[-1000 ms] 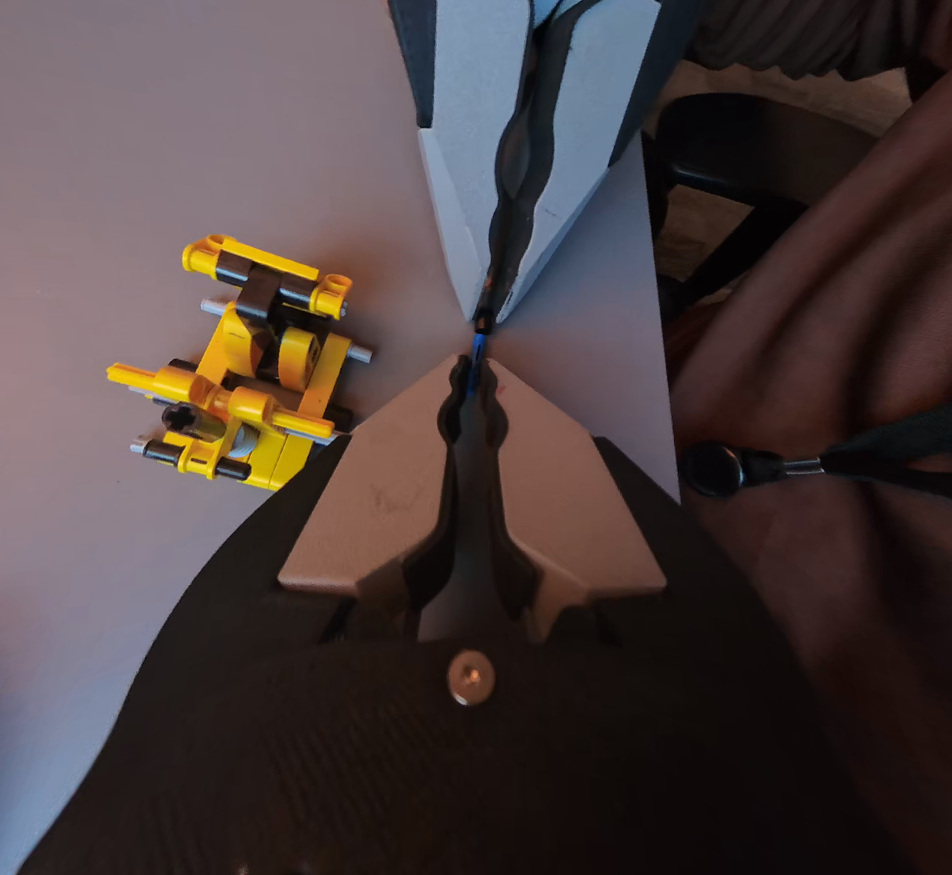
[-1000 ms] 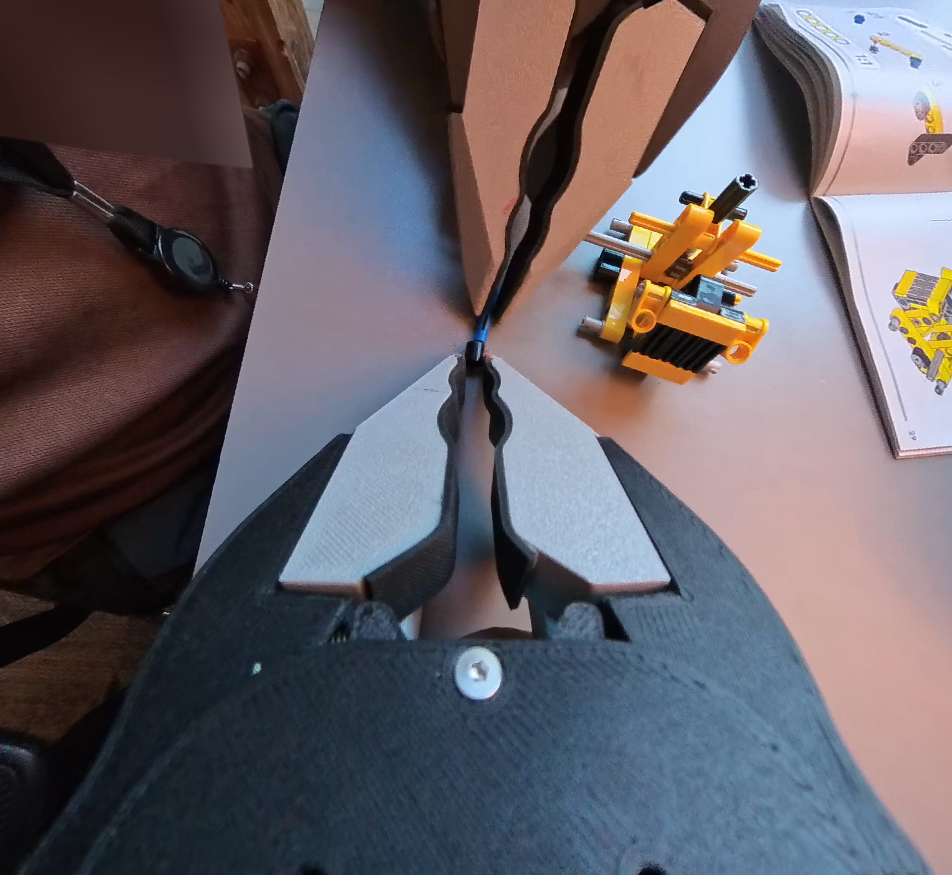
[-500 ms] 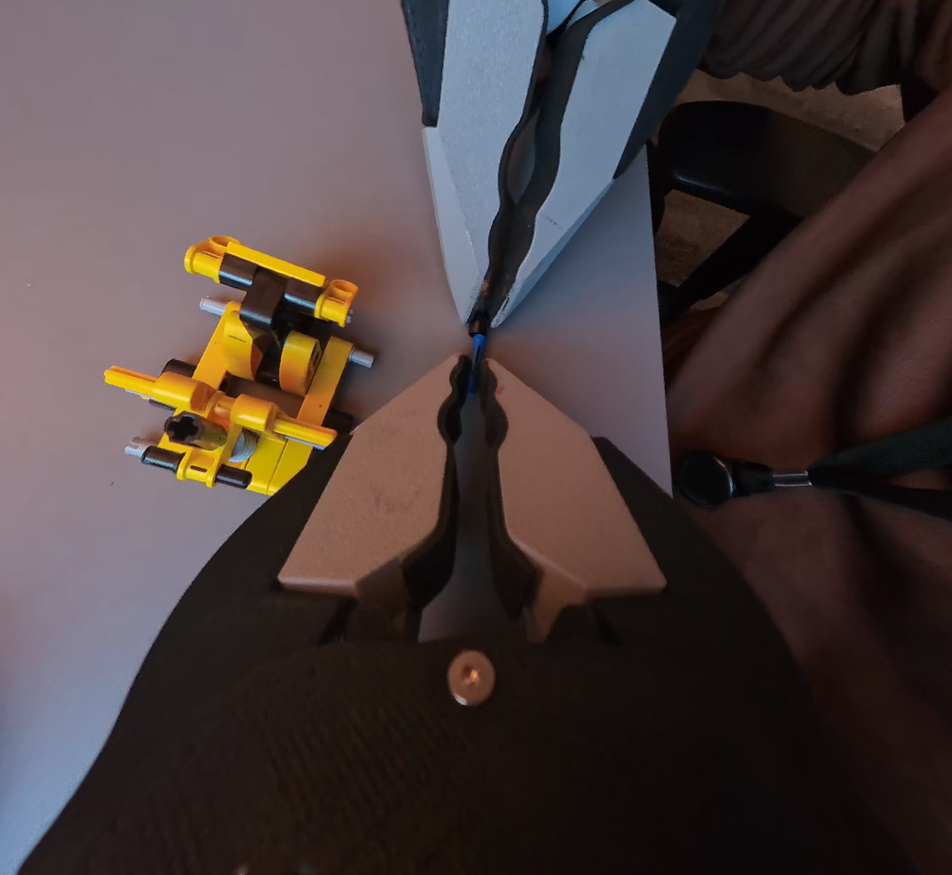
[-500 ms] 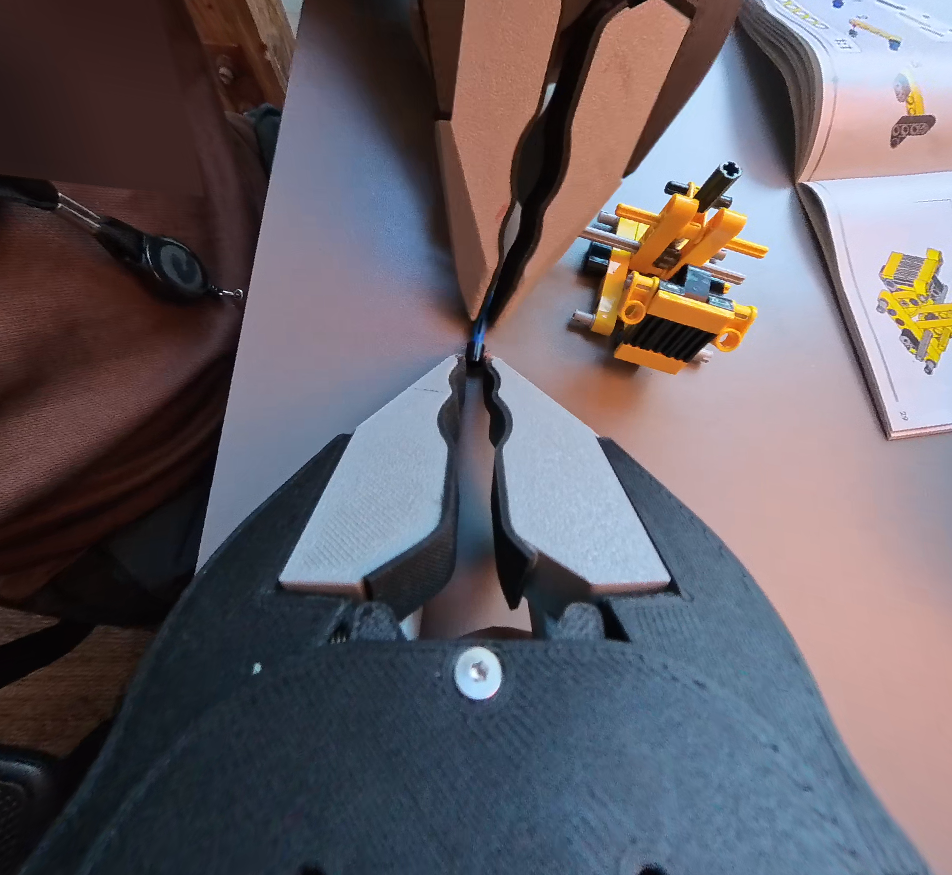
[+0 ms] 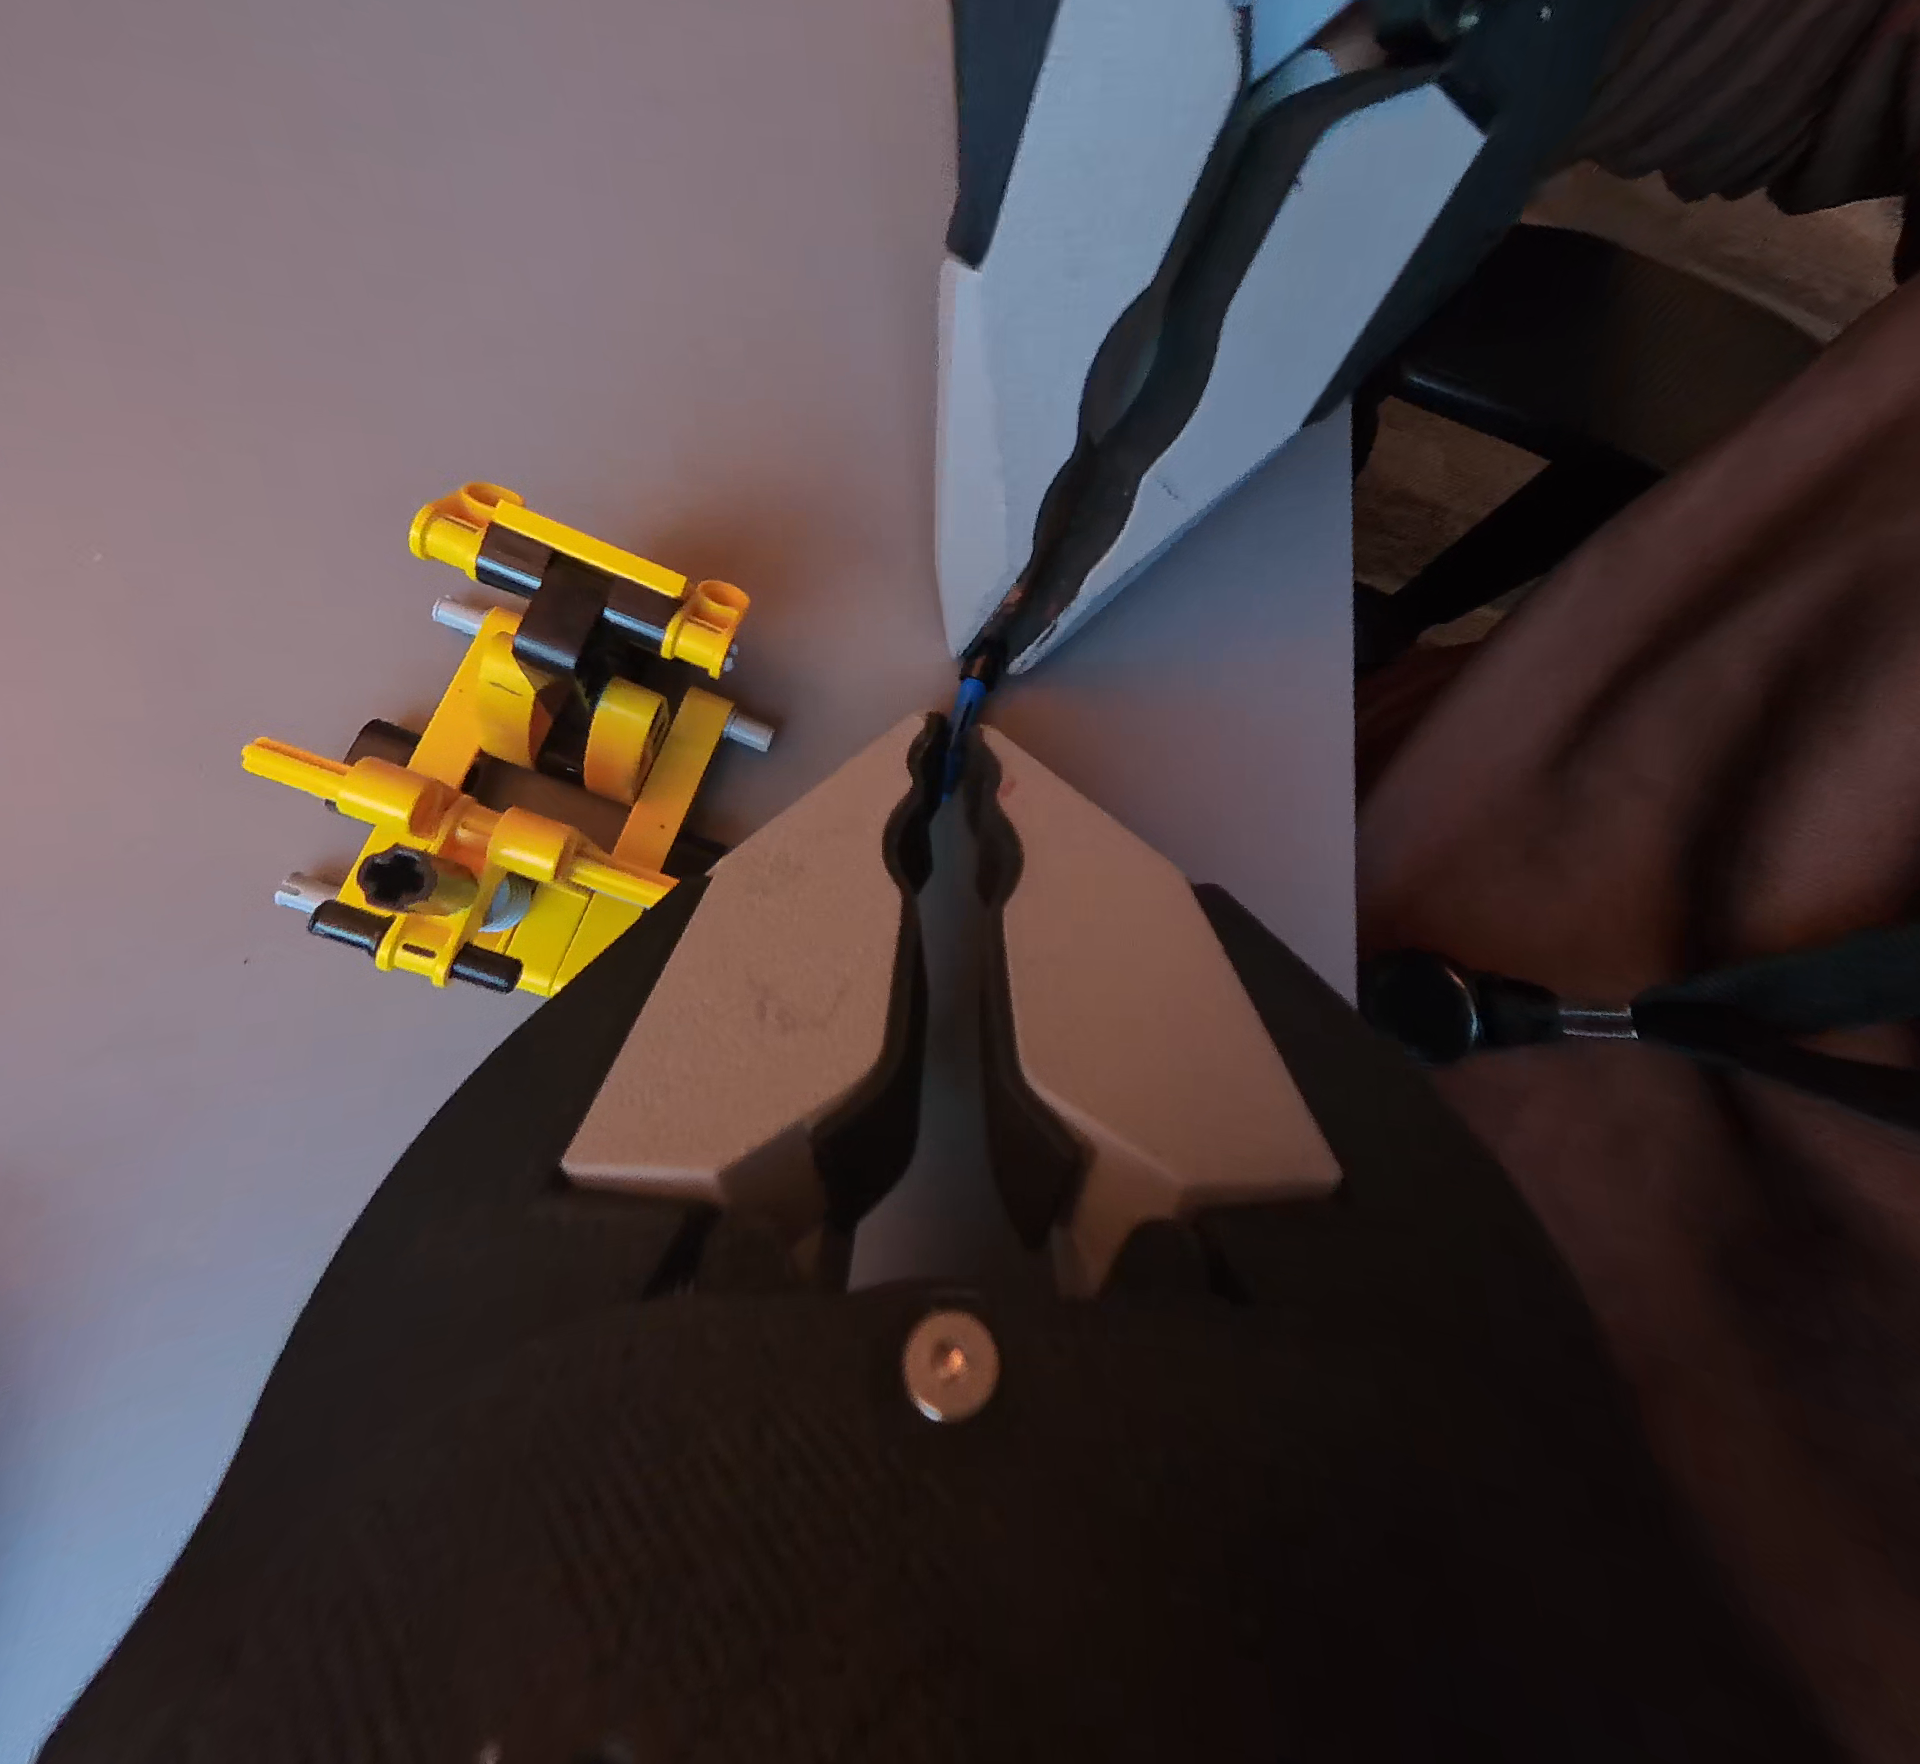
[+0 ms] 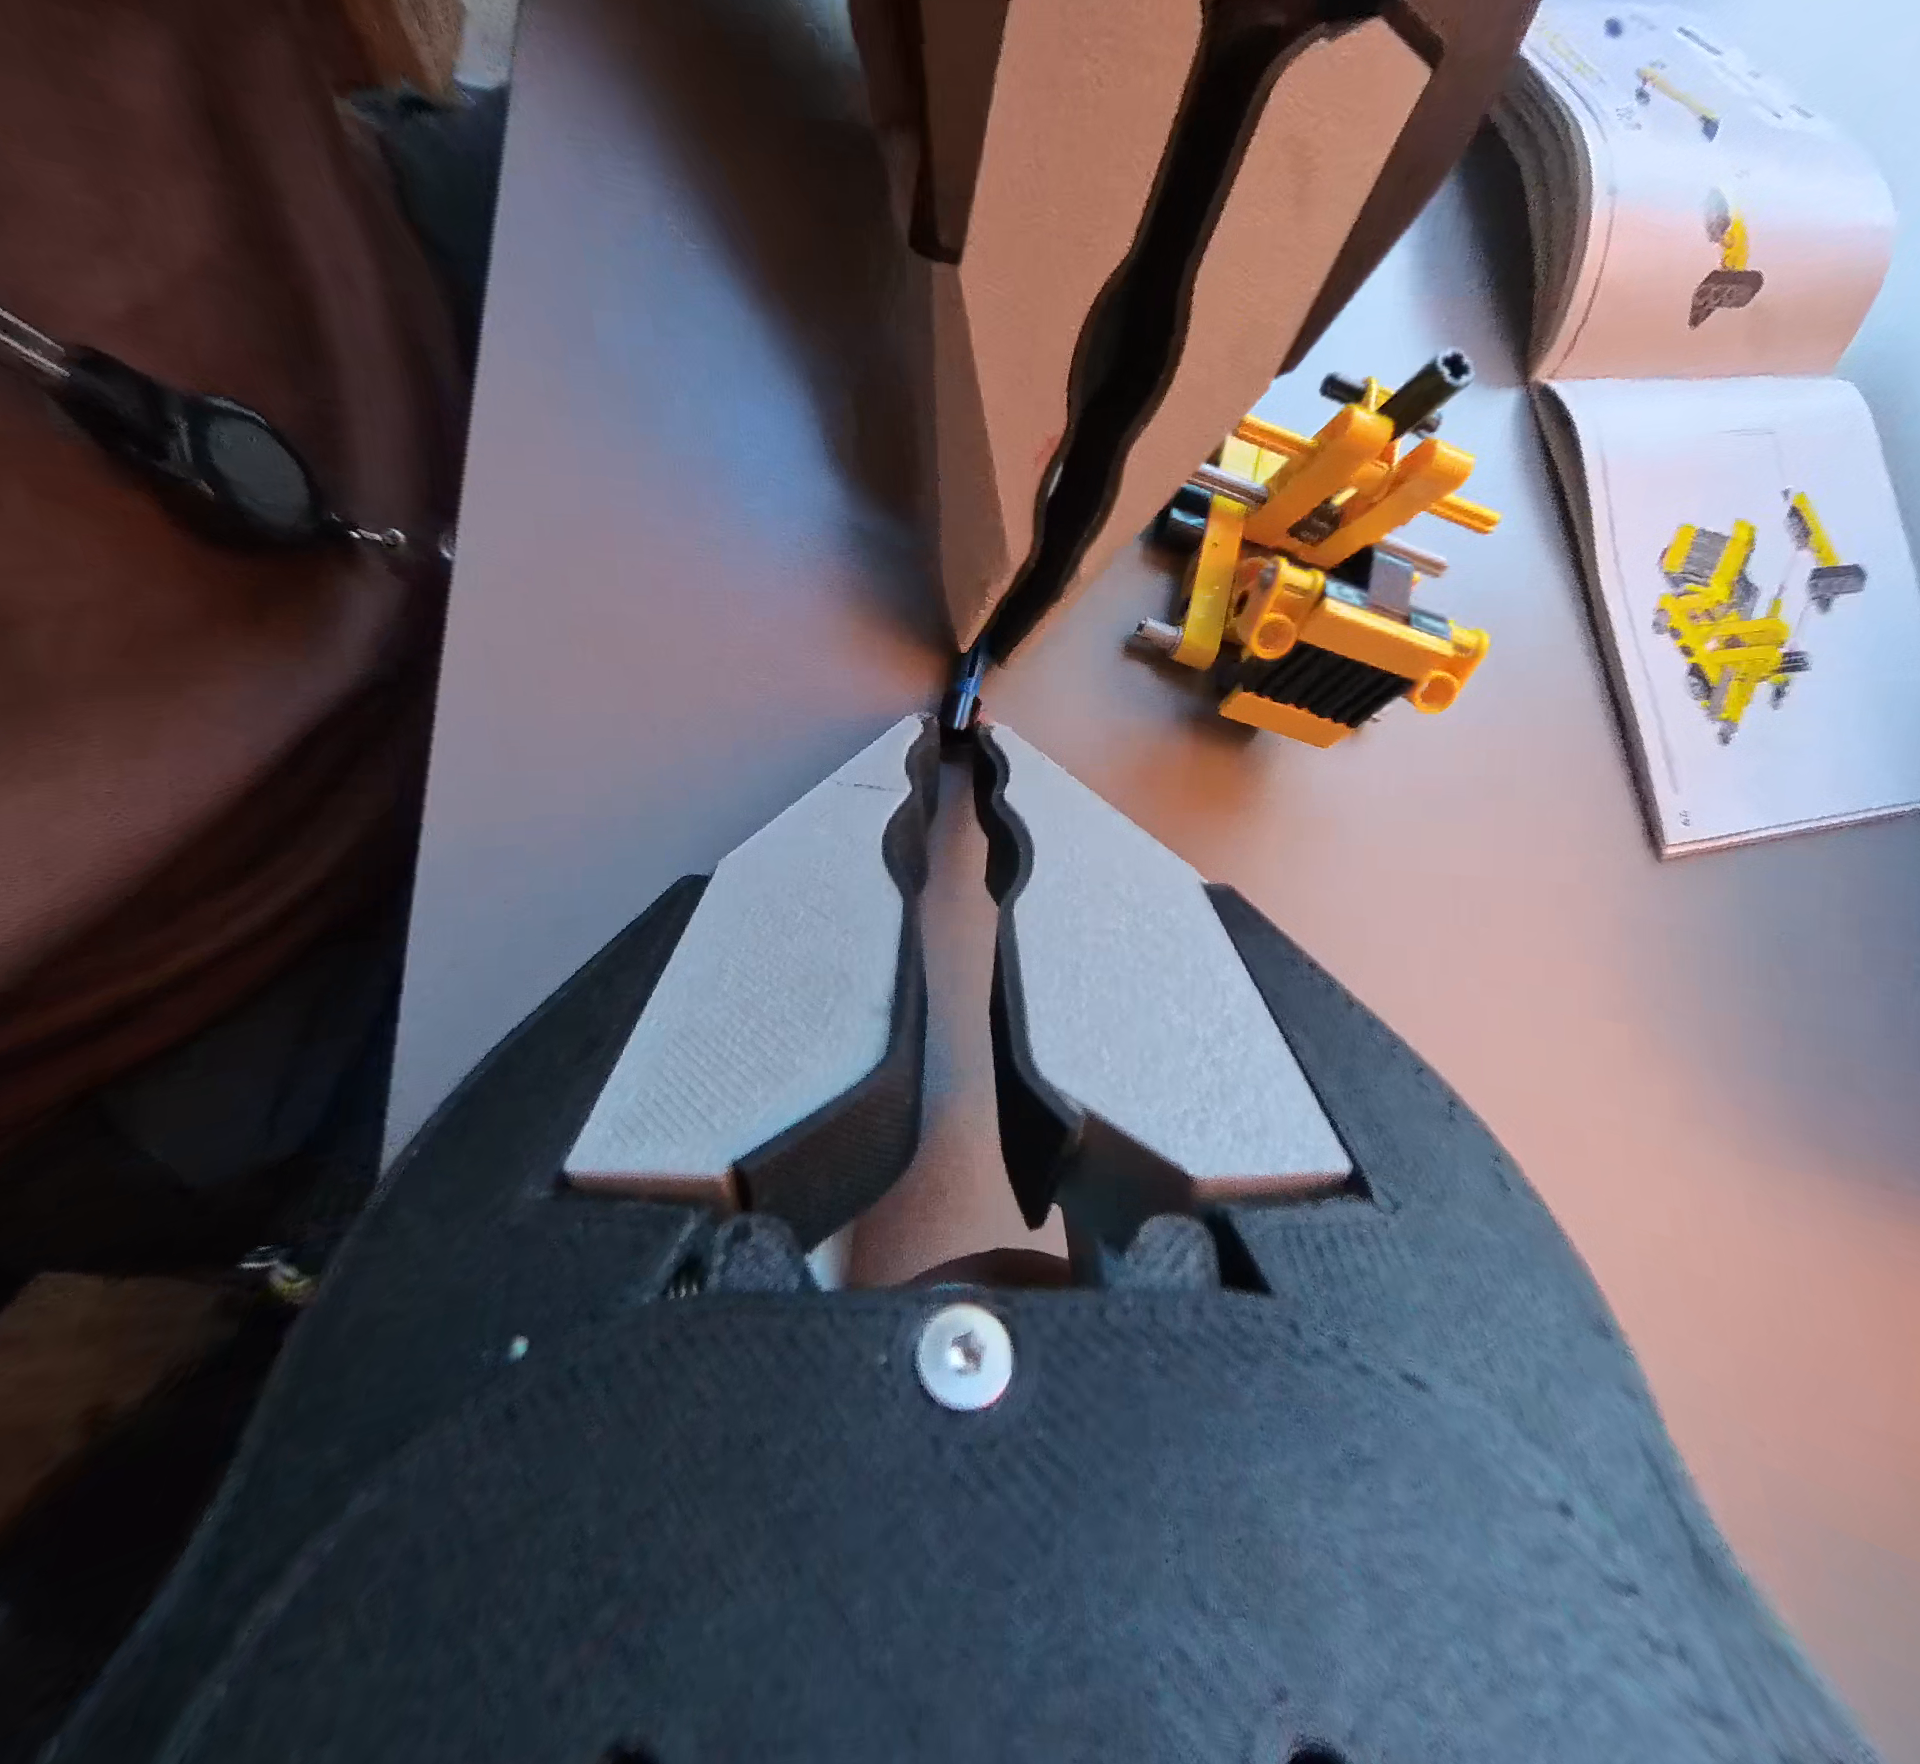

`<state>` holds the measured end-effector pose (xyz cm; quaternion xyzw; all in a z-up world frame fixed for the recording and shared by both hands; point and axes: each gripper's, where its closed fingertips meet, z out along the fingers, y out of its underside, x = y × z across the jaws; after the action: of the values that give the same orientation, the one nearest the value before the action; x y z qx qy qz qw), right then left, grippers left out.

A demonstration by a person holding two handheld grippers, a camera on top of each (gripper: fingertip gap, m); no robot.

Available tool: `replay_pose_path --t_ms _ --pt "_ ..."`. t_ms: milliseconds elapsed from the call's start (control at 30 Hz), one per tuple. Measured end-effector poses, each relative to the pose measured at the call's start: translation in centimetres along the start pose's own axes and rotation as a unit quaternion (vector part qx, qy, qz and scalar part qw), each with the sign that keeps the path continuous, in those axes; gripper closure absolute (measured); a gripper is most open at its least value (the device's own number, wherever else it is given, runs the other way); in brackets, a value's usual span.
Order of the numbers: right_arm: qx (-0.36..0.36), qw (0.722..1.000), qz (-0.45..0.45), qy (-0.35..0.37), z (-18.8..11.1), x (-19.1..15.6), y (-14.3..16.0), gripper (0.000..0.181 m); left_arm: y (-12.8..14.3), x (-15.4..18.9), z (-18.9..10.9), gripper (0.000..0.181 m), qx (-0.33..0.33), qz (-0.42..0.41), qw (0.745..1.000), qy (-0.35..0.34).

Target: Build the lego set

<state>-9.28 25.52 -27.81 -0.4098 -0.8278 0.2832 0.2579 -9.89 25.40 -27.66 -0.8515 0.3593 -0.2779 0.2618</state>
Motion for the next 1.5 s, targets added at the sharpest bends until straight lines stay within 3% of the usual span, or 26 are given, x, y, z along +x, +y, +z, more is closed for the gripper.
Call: replay_pose_path --t_ms 233,400,700,1133,1500 --pt "0.002 1.0 -0.008 0.022 -0.2 0.1 0.2 0.178 -0.3 0.0 0.2 0.181 0.013 -0.001 1.0 -0.004" --pt "-0.033 0.998 -0.011 0.051 -0.1 0.6 0.1 0.178 -0.4 -0.5 0.2 0.181 0.011 -0.003 1.0 -0.016" --pt "0.024 0.998 0.043 -0.025 0.4 0.1 -0.3 0.178 -0.6 -0.1 0.4 0.181 0.032 -0.006 0.999 0.02" --pt "0.026 0.997 0.066 -0.009 -0.4 1.1 0.7 0.178 -0.5 -0.7 0.1 0.181 0.034 0.008 0.999 0.001" --pt "0.039 0.996 0.073 0.017 -1.1 1.3 0.7 0.178 -0.8 -0.6 -3.9 0.179 0.102 0.012 0.995 -0.015"
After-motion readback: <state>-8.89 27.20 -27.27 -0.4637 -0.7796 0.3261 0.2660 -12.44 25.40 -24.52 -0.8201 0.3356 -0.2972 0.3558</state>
